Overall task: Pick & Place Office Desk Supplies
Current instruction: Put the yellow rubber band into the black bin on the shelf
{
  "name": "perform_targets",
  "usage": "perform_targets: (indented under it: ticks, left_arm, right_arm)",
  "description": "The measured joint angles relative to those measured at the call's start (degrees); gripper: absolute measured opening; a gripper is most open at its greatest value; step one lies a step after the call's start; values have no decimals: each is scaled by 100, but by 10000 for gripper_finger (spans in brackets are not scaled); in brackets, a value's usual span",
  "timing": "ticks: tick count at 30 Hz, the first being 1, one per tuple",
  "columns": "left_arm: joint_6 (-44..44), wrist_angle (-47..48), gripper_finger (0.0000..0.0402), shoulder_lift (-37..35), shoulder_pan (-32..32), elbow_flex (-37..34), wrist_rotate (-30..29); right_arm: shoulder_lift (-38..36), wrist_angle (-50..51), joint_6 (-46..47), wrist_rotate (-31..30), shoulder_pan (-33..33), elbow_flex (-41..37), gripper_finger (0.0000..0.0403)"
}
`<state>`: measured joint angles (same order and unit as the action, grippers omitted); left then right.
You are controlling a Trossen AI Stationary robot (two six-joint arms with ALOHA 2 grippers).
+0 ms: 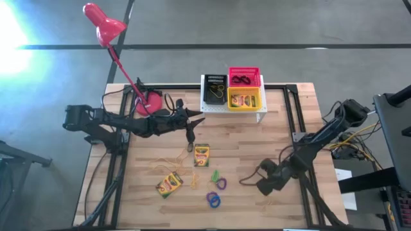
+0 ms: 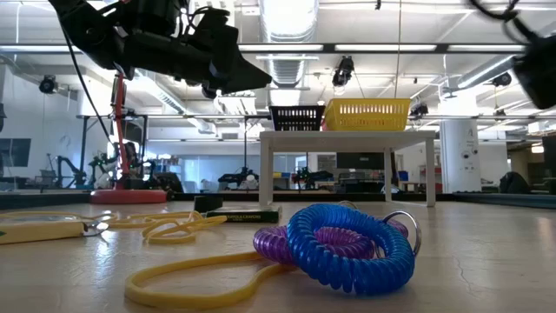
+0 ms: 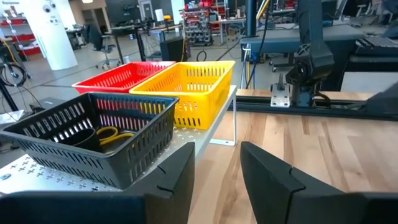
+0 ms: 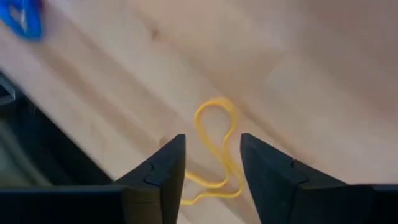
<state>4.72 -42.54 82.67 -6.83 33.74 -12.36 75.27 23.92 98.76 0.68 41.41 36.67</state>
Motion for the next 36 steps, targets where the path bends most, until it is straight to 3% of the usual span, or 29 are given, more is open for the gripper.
perform_targets:
  ticks: [5,15,18,29,36]
  left_arm:
    - [127,156,132,0,0,-1,-1]
    - [239,297,132,2,-11,-7,-2]
    - [241,295,132,2,-11,-7,-2]
    - [237,314,132,2,-11,-7,-2]
    - [142,393,132,4,-11,-33,-2]
  right_arm:
    - [794,96,-297,213,127,546,156]
    - [2661,2716,-1576,363,157,2551,133]
    - [2907,2799,-1960,413,159,2818,130]
    - [2824,2126,-2124,979,150,2227,106]
    - [2310,1739,-1900,698,173,1716,45]
